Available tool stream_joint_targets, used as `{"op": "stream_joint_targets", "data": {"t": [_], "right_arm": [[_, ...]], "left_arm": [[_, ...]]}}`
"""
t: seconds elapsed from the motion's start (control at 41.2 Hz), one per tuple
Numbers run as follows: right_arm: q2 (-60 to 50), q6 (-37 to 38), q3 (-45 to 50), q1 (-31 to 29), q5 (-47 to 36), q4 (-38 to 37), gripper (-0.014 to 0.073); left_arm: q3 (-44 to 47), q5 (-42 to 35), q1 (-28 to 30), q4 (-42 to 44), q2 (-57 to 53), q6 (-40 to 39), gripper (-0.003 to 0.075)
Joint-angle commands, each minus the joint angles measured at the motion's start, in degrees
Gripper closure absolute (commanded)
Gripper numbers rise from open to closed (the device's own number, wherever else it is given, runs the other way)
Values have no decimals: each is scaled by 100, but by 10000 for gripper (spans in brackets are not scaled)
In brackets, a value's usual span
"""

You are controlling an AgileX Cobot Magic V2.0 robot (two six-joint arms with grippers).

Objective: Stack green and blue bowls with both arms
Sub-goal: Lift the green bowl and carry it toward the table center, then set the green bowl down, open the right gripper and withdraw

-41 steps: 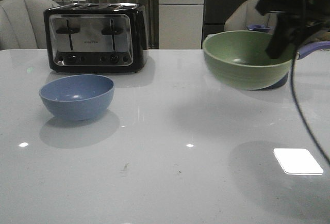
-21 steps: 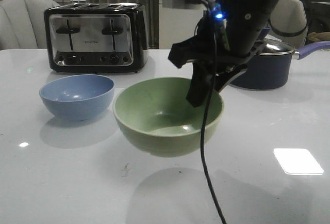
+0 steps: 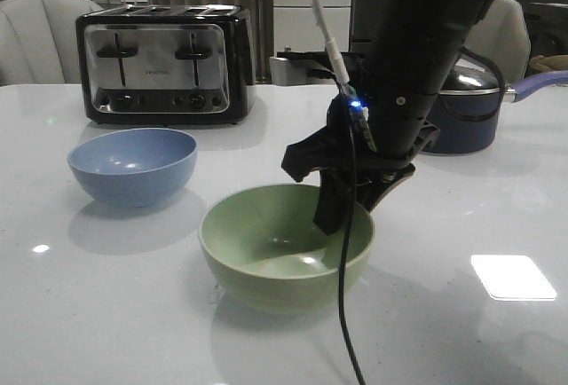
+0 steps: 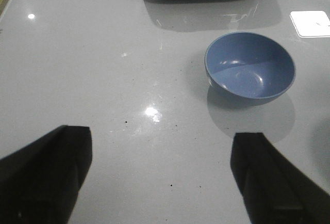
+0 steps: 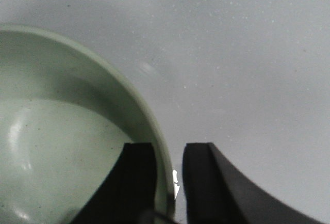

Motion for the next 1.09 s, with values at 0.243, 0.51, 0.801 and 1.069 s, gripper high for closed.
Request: {"op": "stream_joint_targets", "data": {"t": [0.243, 0.51, 0.801, 1.069], "right_arm": [[-1532, -49, 81, 7, -302, 31, 169], [-3442, -366, 1153, 7, -407, 31, 169], [-5470, -366, 2202, 7, -234, 31, 169], [-6672, -366, 2841, 7, 428, 31, 169]], "left_arm": [[-156, -443, 15, -36, 30, -10, 120], [-156, -443, 15, -36, 30, -10, 120], [-156, -443, 15, -36, 37, -10, 120], [-220, -443, -335, -36, 530, 33, 120]]}}
